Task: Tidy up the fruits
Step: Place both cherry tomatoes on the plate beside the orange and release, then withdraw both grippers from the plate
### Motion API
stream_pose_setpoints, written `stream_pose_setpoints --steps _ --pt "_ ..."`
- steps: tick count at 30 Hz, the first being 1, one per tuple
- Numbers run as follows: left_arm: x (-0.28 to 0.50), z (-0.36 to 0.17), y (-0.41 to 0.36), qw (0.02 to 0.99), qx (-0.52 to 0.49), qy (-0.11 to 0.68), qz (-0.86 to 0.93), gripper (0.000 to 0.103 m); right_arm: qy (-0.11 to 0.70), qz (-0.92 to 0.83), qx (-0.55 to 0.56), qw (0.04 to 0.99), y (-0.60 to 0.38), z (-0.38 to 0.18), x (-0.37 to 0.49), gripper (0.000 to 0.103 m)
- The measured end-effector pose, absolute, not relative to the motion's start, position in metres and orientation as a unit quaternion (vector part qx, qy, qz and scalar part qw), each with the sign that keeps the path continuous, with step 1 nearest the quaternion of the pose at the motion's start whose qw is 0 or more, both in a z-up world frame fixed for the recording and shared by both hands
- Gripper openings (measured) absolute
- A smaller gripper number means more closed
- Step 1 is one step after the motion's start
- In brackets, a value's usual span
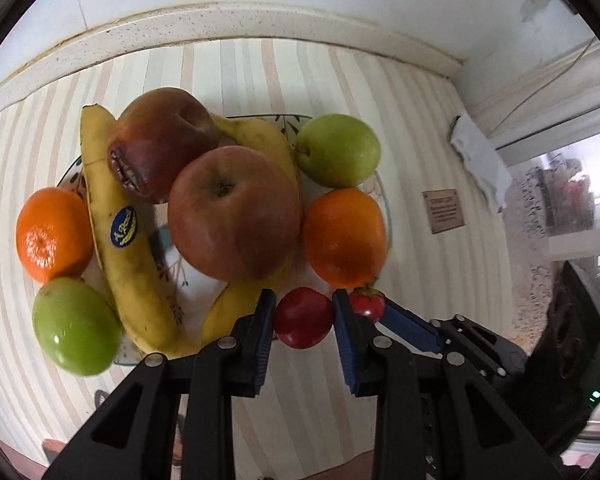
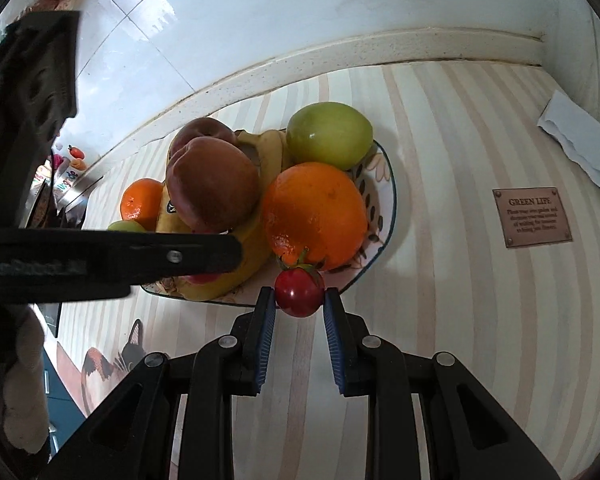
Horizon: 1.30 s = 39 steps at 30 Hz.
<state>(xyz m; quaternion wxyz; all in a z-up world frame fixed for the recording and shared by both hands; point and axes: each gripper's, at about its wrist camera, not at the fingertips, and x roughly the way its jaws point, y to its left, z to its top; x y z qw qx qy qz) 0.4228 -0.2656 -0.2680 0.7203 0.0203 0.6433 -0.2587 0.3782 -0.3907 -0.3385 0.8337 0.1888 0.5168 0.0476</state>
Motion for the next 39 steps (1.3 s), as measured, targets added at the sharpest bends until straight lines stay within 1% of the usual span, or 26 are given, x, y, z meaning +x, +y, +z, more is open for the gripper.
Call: stream_pose_setpoints --steps 5,7,8,9,11,13,17,18,19,20,21,22,23,24,25,28,33,39 --pt "0.425 -0.272 -0.267 0.725 0.036 0.647 -0.235 0.028 0.523 0.055 0.199 0.827 -0.391 -0.348 0.379 0.029" --pt "0.423 -0.271 -0.264 0.727 0.040 0.647 -0.227 0.034 0.528 0.051 0.202 0.823 -0.393 -0.352 0.380 0.039" --pt "0.423 -0.273 -0.266 0.729 0.043 0.645 -0.224 0.035 0.531 0.052 0.208 0.820 -0.394 -0.354 0.379 0.042" --pt "0.422 -0.273 -0.266 0.731 0.043 0.644 -0.222 0.036 0.532 0.053 0.214 0.818 -0.395 -0.355 0.379 0.043" --pt "0.421 -0.273 -0.263 0.734 0.040 0.643 -0.215 0.041 0.531 0.053 0.217 0.817 -0.395 -0.357 0.379 0.043" --pt "0.420 -0.272 -0.257 0.738 0.034 0.641 -0.210 0.049 0.529 0.054 0.218 0.818 -0.394 -0.356 0.379 0.043" --pt "0.416 -0.265 -0.246 0.750 0.030 0.630 -0.201 0.054 0.525 0.053 0.219 0.821 -0.396 -0.353 0.374 0.044" --pt "0.414 -0.262 -0.242 0.754 0.028 0.626 -0.197 0.059 0.523 0.051 0.218 0.822 -0.397 -0.350 0.372 0.045" --pt "0.412 -0.260 -0.239 0.757 0.028 0.623 -0.194 0.064 0.522 0.048 0.217 0.824 -0.398 -0.348 0.370 0.048" --pt "0.409 -0.257 -0.235 0.762 0.027 0.618 -0.192 0.067 0.520 0.045 0.217 0.825 -0.398 -0.344 0.368 0.053" --pt "0.405 -0.253 -0.231 0.768 0.029 0.611 -0.189 0.072 0.519 0.043 0.217 0.826 -0.399 -0.340 0.365 0.057" --pt "0.401 -0.250 -0.227 0.773 0.033 0.606 -0.185 0.078 0.519 0.040 0.215 0.826 -0.399 -0.337 0.363 0.062" --pt "0.396 -0.247 -0.223 0.778 0.043 0.600 -0.178 0.083 0.519 0.033 0.211 0.828 -0.399 -0.332 0.360 0.064" --pt "0.393 -0.246 -0.222 0.782 0.049 0.597 -0.172 0.091 0.520 0.027 0.205 0.829 -0.399 -0.328 0.358 0.070" --pt "0.389 -0.243 -0.219 0.787 0.057 0.592 -0.164 0.094 0.523 0.022 0.199 0.828 -0.398 -0.323 0.355 0.078" --pt "0.377 -0.235 -0.209 0.797 0.063 0.583 -0.146 0.096 0.530 0.000 0.183 0.828 -0.396 -0.307 0.347 0.094" --pt "0.358 -0.216 -0.200 0.814 0.060 0.564 -0.127 0.097 0.531 -0.032 0.152 0.833 -0.395 -0.275 0.334 0.097" --pt "0.338 -0.191 -0.193 0.829 0.046 0.546 -0.109 0.097 0.510 -0.045 0.135 0.848 -0.399 -0.232 0.321 0.098"
